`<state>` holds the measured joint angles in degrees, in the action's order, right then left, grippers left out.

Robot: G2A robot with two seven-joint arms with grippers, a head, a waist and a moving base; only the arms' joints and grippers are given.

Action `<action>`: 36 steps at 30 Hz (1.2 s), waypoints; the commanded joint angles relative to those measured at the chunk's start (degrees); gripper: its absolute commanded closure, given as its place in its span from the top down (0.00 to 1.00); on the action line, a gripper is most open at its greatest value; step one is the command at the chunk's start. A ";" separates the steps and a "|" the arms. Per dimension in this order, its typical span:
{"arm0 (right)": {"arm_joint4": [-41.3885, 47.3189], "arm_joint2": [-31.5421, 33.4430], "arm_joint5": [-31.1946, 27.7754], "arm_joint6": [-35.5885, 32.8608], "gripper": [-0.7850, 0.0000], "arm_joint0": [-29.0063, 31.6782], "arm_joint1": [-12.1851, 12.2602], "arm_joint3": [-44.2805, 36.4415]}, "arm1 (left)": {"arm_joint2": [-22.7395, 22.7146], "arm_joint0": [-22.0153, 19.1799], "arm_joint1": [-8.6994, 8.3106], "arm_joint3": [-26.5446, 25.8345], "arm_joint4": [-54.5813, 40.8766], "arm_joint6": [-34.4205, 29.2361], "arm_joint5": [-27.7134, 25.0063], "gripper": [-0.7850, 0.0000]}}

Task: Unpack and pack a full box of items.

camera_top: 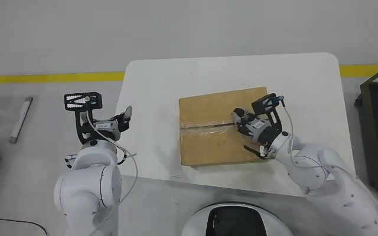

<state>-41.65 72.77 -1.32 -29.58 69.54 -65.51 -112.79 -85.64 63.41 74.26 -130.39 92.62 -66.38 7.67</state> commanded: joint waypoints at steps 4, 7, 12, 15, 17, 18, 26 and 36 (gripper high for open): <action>0.17 3.86 -1.13 -0.85 0.00 2.69 0.50 -1.01 | 0.00 0.00 0.00 0.00 0.00 0.00 0.00 1.00; -0.18 5.74 -2.17 -1.36 0.00 4.53 0.80 -1.84 | 0.00 0.00 0.00 0.00 0.00 0.00 0.00 1.00; -0.63 9.89 -2.45 -1.00 0.00 7.67 1.24 -4.08 | 0.00 0.00 0.00 0.00 0.00 0.00 0.00 1.00; -0.82 12.70 -2.40 -1.01 0.00 9.56 1.49 -5.25 | 0.00 0.00 0.00 0.00 0.00 0.00 0.00 1.00; -0.66 14.83 -2.46 -0.81 0.00 10.78 1.65 -5.98 | 0.00 0.00 0.00 0.00 0.00 0.00 0.00 1.00; -0.25 16.16 -2.28 -0.49 0.00 11.43 1.72 -6.32 | 0.00 0.00 0.00 0.00 0.00 0.00 0.00 1.00; 1.64 29.59 -1.63 3.38 0.00 18.72 2.14 -11.17 | 2.23 4.75 0.15 -2.66 -5.29 6.57 -3.02 1.00; -1.89 43.85 -5.23 6.14 0.15 33.26 1.80 -21.62 | 2.36 11.49 0.10 -4.25 -18.51 15.19 -10.02 1.00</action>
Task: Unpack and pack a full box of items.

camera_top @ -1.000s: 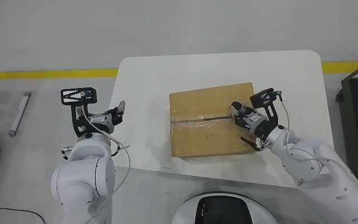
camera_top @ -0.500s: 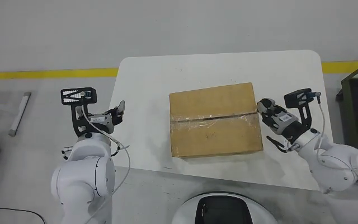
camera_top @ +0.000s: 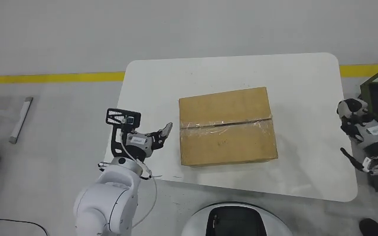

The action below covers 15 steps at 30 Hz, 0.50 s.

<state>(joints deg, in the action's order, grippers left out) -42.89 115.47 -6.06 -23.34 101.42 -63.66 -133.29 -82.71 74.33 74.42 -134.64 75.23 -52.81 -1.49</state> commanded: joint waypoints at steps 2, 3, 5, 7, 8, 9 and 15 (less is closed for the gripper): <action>-1.89 2.44 -2.41 0.62 0.29 3.02 -0.11 -1.36 | -2.05 1.61 -0.10 0.00 -3.07 4.23 -1.21 1.00; -2.41 2.75 -3.44 0.93 0.44 3.57 -0.13 -1.36 | -2.94 1.80 -0.09 0.00 -4.06 6.26 -0.87 1.00; -3.26 2.95 -4.57 1.11 1.00 4.12 -0.13 -1.36 | -4.47 2.48 -0.08 0.00 -5.14 8.70 0.12 1.00; -3.28 2.98 -4.62 1.14 0.49 4.16 -0.13 -1.36 | -4.33 2.40 -0.08 0.00 -5.11 8.40 -0.01 1.00; -3.33 2.98 -4.68 1.14 0.56 4.17 -0.13 -1.36 | -4.54 2.49 -0.08 0.00 -5.22 8.82 0.15 1.00; -3.32 2.96 -4.64 1.14 0.64 4.15 -0.13 -1.36 | -4.56 2.51 -0.08 0.00 -5.21 8.86 0.17 1.00; -3.26 2.95 -4.57 1.11 0.93 4.12 -0.13 -1.36 | -4.47 2.48 -0.08 0.00 -5.13 8.69 0.12 1.00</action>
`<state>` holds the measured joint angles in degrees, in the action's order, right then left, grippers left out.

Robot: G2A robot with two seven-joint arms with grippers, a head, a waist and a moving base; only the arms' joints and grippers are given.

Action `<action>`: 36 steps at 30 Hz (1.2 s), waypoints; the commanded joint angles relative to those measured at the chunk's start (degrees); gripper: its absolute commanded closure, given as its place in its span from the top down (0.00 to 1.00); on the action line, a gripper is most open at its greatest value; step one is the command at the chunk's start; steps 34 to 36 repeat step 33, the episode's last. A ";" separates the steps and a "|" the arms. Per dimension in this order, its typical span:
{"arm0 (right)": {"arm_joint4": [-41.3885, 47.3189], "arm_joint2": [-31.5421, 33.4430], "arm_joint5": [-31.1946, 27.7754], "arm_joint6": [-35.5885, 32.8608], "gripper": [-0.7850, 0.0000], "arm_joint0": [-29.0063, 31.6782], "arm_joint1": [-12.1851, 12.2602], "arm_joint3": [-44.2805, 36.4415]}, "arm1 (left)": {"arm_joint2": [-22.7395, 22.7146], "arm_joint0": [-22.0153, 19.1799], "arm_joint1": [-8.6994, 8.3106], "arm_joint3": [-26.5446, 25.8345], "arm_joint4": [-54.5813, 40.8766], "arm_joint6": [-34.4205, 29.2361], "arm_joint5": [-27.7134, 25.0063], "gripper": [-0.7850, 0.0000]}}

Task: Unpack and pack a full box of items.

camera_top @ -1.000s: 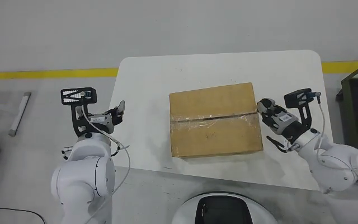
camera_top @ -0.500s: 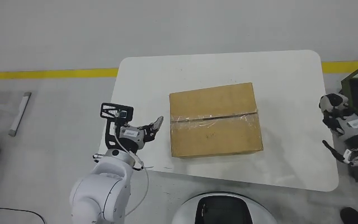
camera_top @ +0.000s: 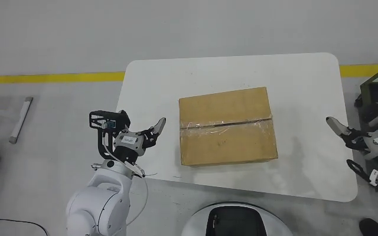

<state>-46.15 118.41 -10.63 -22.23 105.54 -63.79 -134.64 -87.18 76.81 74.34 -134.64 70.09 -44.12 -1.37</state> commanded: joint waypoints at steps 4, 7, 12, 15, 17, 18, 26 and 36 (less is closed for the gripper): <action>0.00 0.00 0.00 0.00 1.00 0.00 0.00 0.00 | 0.00 0.00 0.00 0.00 0.00 0.00 0.00 1.00; 0.00 0.00 0.00 0.00 1.00 0.00 0.00 0.00 | 0.00 0.00 0.00 0.00 0.00 0.00 0.00 1.00; 0.00 0.00 0.00 0.00 1.00 0.00 0.00 0.00 | 0.00 0.00 0.00 0.00 0.00 0.00 0.00 1.00; 0.00 0.00 0.00 0.00 1.00 0.00 0.00 0.00 | 0.00 0.00 0.00 0.00 0.00 0.00 0.00 1.00; 0.00 0.00 0.00 0.00 1.00 0.00 0.00 0.00 | 0.00 0.00 0.00 0.00 0.00 0.00 0.00 1.00; 0.00 0.00 0.00 0.00 1.00 0.00 0.00 0.00 | 0.00 0.00 0.00 0.00 0.00 0.00 0.00 1.00; 0.00 0.00 0.00 0.00 1.00 0.00 0.00 0.00 | 0.00 0.00 0.00 0.00 0.00 0.00 0.00 1.00; 0.00 0.00 0.00 0.00 1.00 0.00 0.00 0.00 | 0.00 0.00 0.00 0.00 0.00 0.00 0.00 1.00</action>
